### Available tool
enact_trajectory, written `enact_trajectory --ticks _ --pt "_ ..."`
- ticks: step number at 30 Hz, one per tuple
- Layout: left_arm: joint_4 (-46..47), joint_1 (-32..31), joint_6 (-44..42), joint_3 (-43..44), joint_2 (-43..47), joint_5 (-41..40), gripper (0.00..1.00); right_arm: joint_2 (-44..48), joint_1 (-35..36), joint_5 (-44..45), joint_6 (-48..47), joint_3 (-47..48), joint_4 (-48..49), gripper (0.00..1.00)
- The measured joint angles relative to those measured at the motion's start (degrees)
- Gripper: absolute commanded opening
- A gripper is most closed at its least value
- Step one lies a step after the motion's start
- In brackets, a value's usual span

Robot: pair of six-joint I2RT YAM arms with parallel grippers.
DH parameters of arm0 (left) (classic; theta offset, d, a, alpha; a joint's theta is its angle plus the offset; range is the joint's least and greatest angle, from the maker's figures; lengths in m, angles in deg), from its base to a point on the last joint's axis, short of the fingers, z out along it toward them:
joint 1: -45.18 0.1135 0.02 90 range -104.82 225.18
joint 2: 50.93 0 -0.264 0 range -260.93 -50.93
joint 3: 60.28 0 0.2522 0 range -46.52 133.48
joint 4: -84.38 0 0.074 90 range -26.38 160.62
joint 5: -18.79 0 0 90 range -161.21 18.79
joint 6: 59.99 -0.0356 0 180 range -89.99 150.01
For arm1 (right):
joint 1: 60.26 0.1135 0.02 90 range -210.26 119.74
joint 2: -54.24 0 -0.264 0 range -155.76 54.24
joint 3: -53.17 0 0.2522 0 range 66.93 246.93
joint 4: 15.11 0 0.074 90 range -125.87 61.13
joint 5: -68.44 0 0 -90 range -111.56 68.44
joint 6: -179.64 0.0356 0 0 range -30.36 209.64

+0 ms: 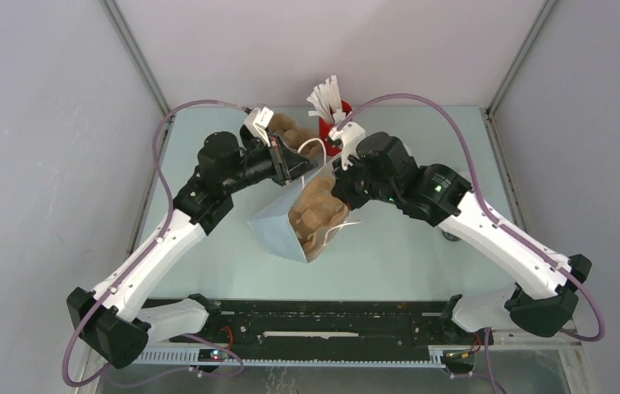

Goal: Pack the takeout coffee

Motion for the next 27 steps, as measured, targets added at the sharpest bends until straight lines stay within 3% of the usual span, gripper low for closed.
enact_trajectory --ticks 11,20,27 --pt "0.6 0.7 0.2 -4.5 2.6 -0.9 0.00 0.2 0.0 0.5 1.8 -7.4 8.7 0.00" --pt "6.6 1.3 4.1 -6.4 3.4 4.5 0.00 3.1 0.2 7.8 -5.1 -9.6 12.1 0.00" --pt "9.4 1.6 5.6 -8.9 3.4 4.8 0.00 3.5 1.4 8.5 -7.8 -12.2 15.6 0.00"
